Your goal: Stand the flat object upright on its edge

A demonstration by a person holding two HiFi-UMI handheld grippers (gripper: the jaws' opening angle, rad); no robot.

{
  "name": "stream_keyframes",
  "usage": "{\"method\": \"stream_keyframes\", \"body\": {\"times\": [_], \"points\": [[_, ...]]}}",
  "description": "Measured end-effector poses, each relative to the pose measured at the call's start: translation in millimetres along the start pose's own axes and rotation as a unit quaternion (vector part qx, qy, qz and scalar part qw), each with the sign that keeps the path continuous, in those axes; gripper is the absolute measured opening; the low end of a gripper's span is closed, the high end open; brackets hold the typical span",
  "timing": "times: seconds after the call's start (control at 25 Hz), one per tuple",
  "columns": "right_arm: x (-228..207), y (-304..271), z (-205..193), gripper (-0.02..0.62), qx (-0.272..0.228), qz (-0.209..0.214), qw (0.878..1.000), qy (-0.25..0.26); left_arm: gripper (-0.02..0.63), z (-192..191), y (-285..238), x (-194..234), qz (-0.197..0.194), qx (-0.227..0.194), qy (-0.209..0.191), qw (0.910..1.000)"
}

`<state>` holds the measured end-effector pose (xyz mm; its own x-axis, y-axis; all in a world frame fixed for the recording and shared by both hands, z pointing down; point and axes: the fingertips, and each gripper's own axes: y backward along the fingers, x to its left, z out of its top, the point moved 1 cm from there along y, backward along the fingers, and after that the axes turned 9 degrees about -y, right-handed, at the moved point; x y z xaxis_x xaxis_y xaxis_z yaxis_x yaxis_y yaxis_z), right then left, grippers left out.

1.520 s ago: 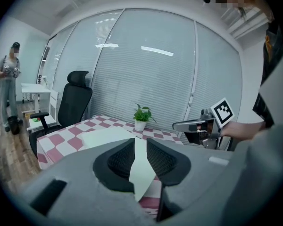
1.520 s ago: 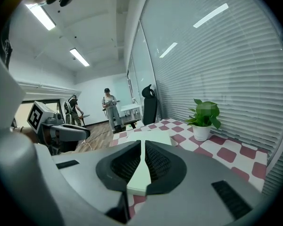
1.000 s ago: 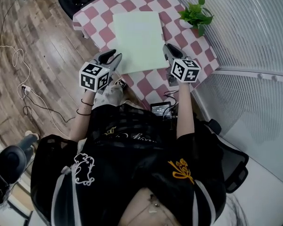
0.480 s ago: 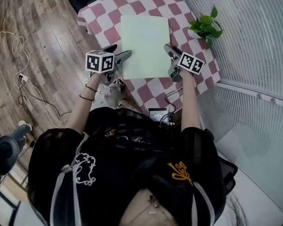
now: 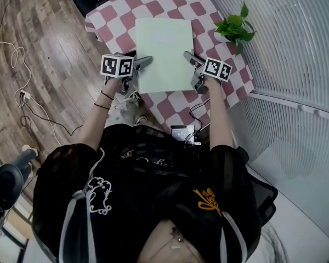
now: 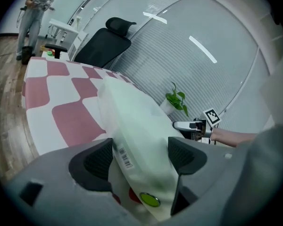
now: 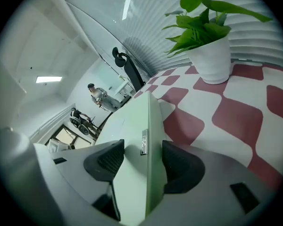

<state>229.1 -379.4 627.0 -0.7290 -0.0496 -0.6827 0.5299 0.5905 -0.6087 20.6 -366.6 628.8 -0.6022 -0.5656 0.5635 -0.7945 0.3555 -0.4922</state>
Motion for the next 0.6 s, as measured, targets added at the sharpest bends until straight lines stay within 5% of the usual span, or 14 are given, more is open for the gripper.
{"method": "stream_keyframes", "body": {"times": [0.28,0.6], "points": [[13,27,-1,0.235,-0.037,-0.008,0.999,0.036,0.365,9,5,-12,0.003,0.019,-0.086,0.9961],[47,74,5,0.225,-0.116,-0.005,0.989,0.087,0.356,49,21,-45,0.008,0.011,-0.227,0.9739]]}}
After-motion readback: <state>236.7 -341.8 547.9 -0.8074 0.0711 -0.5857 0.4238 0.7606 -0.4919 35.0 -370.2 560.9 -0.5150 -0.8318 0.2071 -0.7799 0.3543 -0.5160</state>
